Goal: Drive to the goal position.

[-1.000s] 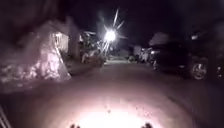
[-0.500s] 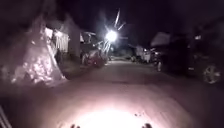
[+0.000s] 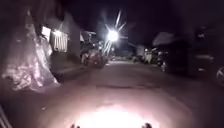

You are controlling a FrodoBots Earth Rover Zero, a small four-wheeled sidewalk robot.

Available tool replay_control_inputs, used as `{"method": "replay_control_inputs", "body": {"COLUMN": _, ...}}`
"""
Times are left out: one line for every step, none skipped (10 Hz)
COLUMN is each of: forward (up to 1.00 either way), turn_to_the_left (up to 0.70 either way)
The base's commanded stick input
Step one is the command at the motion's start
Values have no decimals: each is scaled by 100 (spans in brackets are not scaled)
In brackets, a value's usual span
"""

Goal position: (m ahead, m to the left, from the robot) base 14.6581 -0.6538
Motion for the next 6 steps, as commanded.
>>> {"method": "replay_control_inputs", "body": {"forward": 85, "turn_to_the_left": 0}}
{"method": "replay_control_inputs", "body": {"forward": 85, "turn_to_the_left": 0}}
{"method": "replay_control_inputs", "body": {"forward": 85, "turn_to_the_left": 0}}
{"method": "replay_control_inputs", "body": {"forward": 85, "turn_to_the_left": 0}}
{"method": "replay_control_inputs", "body": {"forward": 85, "turn_to_the_left": 0}}
{"method": "replay_control_inputs", "body": {"forward": 85, "turn_to_the_left": 0}}
